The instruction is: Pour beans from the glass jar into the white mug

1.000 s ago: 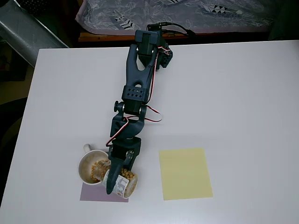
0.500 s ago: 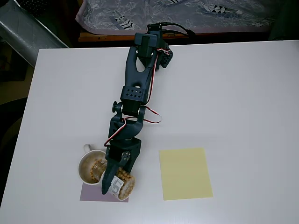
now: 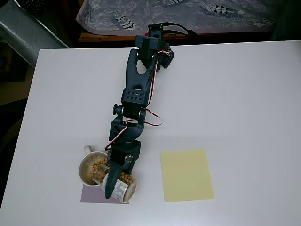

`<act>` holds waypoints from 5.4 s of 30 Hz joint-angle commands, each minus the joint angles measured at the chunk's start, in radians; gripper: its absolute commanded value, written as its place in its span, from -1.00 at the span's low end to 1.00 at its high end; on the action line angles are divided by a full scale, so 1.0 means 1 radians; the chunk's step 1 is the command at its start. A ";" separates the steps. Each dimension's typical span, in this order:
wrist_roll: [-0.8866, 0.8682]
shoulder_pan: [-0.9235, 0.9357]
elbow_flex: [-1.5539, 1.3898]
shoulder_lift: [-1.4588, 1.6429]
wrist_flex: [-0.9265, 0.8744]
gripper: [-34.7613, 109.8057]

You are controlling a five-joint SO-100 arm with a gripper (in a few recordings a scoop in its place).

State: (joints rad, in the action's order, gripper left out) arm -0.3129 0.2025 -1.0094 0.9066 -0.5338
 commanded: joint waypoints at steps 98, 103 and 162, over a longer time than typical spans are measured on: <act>1.686 -0.328 -1.035 0.187 1.647 0.28; 1.473 -0.268 -1.247 0.529 1.600 0.30; 0.383 -0.164 -2.146 2.442 -0.345 -0.52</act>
State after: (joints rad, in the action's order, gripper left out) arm 0.0660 0.0383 -3.1477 3.3103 -0.8713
